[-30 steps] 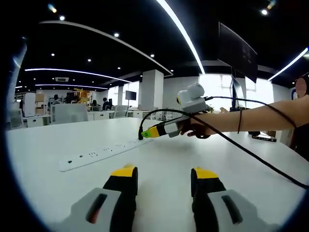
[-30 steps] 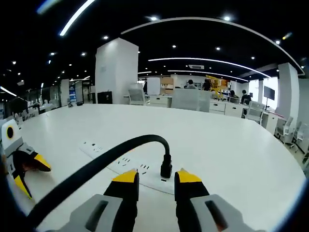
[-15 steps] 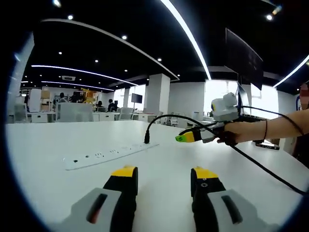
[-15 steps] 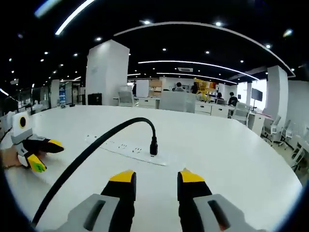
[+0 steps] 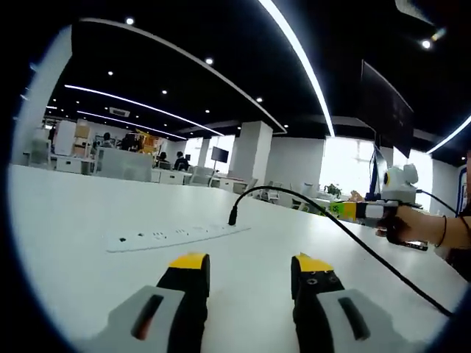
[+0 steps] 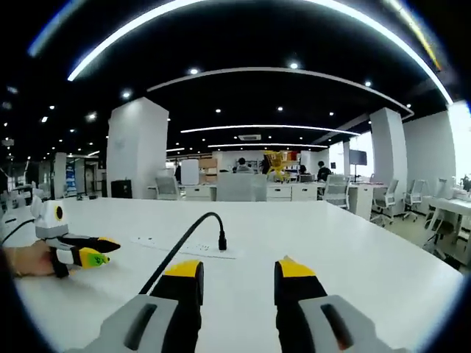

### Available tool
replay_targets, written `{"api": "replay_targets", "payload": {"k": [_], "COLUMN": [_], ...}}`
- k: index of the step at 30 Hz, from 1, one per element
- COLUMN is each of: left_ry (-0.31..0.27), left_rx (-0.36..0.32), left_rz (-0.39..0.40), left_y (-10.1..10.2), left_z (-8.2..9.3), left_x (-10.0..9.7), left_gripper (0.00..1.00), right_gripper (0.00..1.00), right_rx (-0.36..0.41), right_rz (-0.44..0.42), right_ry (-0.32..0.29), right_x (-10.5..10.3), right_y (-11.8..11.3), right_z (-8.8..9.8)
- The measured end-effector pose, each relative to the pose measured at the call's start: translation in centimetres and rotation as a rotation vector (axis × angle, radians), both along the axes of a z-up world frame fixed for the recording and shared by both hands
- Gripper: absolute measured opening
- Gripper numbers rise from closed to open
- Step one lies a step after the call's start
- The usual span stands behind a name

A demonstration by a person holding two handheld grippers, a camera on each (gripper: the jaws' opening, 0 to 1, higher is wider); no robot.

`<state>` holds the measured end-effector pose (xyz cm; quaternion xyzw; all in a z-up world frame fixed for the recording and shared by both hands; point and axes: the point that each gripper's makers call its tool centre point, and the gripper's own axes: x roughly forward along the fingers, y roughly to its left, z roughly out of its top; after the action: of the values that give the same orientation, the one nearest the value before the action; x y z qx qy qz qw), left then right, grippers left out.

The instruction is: Find the data cable on the table. Grasp the USB connector end of the cable and insert it into the USB port on the table

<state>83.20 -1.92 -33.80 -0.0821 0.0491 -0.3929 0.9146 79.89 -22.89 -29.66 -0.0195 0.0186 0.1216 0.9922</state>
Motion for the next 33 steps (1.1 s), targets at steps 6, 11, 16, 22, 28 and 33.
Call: {"api": "replay_targets", "payload": {"k": [6, 11, 16, 22, 28, 33], "left_ry": [-0.040, -0.127, -0.250, -0.288, -0.300, -0.327], "left_rx": [-0.011, 0.021, 0.064, 0.066, 0.145, 0.127], "left_rz": [0.037, 0.114, 0.219, 0.349, 0.534, 0.651], "left_y": [0.3, 1.9, 4.7, 9.1, 15.2, 18.5], "left_z": [3.4, 7.2, 11.2, 13.4, 12.0, 12.1], "left_x": [-3.5, -6.6, -10.3, -13.7, -15.5, -16.7], "left_gripper": [0.55, 0.58, 0.58, 0.56, 0.56, 0.56], "right_gripper": [0.43, 0.45, 0.48, 0.53, 0.55, 0.55], "right_rx": [-0.032, 0.010, 0.051, 0.029, 0.091, 0.067], "right_rz": [-0.020, -0.039, -0.025, -0.029, -0.139, -0.295], "right_ry": [-0.107, -0.167, -0.265, -0.359, -0.453, -0.510], "right_x": [-3.6, -5.9, -9.3, -13.0, -16.2, -16.8], "right_y": [2.1, 3.8, 5.6, 6.5, 4.1, 1.2], "right_z": [2.5, 5.7, 8.9, 11.2, 12.1, 11.3]}}
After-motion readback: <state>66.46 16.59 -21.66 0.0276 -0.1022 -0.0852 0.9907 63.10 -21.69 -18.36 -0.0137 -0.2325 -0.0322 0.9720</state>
